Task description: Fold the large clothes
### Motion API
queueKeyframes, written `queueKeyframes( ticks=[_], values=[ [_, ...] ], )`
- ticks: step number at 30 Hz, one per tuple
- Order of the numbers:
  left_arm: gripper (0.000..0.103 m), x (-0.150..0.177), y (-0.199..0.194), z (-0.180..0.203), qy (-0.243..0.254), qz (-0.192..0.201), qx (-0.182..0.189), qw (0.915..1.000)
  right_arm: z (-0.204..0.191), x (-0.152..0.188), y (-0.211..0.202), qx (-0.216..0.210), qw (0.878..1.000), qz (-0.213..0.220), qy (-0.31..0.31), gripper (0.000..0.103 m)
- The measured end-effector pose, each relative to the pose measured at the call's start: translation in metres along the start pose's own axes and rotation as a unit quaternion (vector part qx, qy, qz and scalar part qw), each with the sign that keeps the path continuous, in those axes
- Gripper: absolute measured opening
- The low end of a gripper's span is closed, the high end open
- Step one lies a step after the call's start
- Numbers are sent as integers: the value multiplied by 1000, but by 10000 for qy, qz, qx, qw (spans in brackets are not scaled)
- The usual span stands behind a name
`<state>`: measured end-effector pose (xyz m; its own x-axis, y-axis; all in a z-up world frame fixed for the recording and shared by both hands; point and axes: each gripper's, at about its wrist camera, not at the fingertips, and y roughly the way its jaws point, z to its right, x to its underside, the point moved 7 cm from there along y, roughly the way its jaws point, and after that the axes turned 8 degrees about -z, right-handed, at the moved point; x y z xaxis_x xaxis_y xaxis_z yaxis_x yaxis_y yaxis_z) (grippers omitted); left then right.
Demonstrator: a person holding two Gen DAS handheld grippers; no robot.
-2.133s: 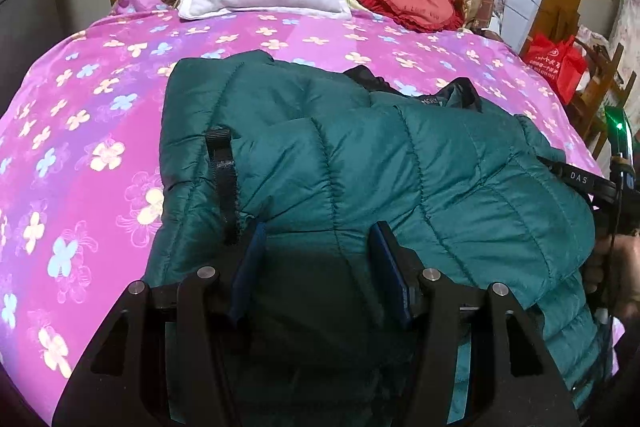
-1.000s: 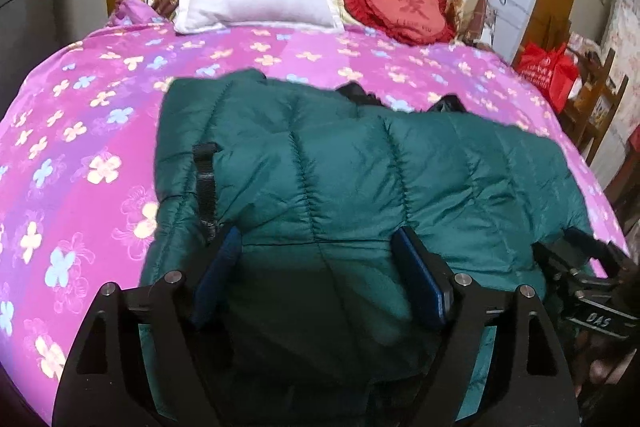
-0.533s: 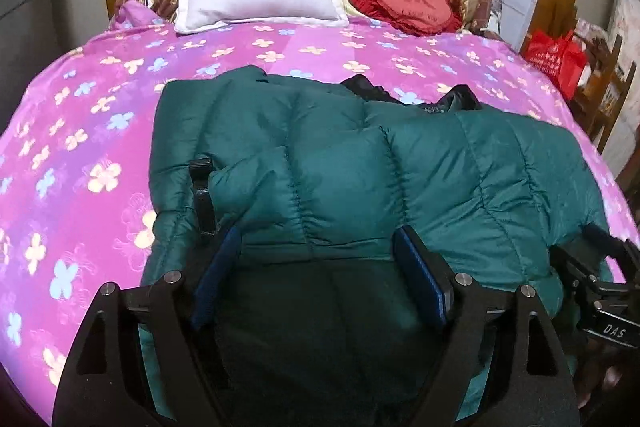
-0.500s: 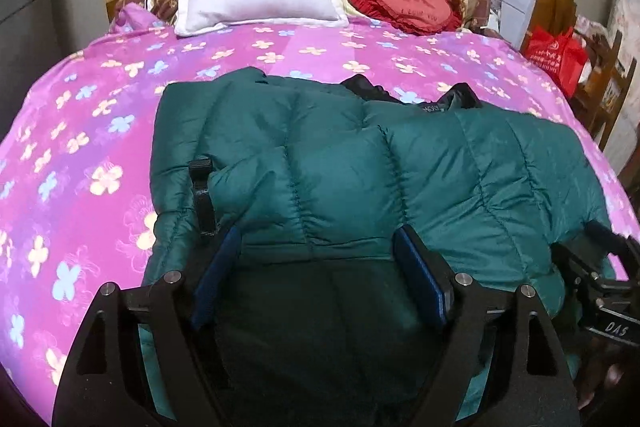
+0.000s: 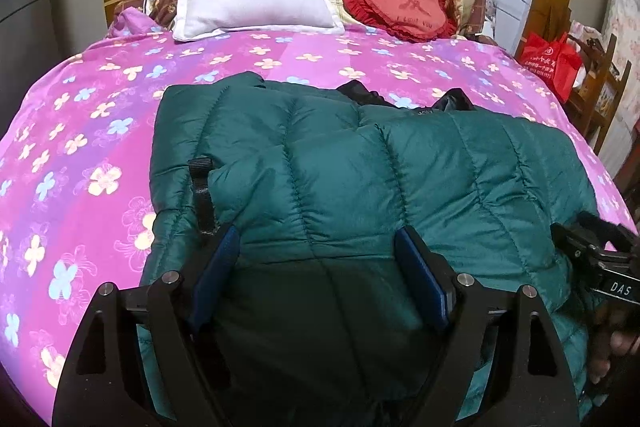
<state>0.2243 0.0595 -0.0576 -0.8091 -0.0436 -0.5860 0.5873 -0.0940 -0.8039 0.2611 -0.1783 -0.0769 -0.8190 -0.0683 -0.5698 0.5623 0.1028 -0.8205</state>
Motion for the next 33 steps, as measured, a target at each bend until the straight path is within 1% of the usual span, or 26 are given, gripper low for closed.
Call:
queueKeyframes(
  ticks=[2, 7, 11, 12, 14, 15, 18, 28, 31, 33],
  values=[
    [82, 0, 1, 1, 10, -8, -11, 10000, -1, 1, 1, 106, 9999, 21, -52, 103],
    [82, 0, 0, 1, 5, 28, 2, 10000, 1, 2, 1, 74, 10000, 20, -30, 103],
    [82, -3, -14, 3, 80, 267, -119, 9995, 3, 2, 1, 87, 10000, 14, -36, 103],
    [82, -5, -23, 5, 88, 425, -127, 9990, 2, 2, 1, 87, 10000, 15, -37, 103],
    [82, -6, -31, 5, 47, 514, -40, 9987, 3, 2, 1, 90, 10000, 15, -40, 103],
    [82, -4, -29, 5, 8, 411, 16, 9992, 4, 2, 1, 86, 10000, 17, -38, 103],
    [82, 5, -4, 3, 19, -81, -55, 10000, 3, 2, 1, 82, 10000, 20, -41, 103],
    [85, 4, -2, 3, 45, -65, -54, 10000, 3, 2, 2, 122, 9999, 17, -64, 103],
    [87, 2, -1, 4, 56, -69, -28, 10000, 3, 3, 2, 125, 9999, 18, -66, 103],
    [90, 1, 0, 4, 57, -77, 34, 9999, 2, 2, 2, 130, 9999, 19, -70, 103]
  ],
)
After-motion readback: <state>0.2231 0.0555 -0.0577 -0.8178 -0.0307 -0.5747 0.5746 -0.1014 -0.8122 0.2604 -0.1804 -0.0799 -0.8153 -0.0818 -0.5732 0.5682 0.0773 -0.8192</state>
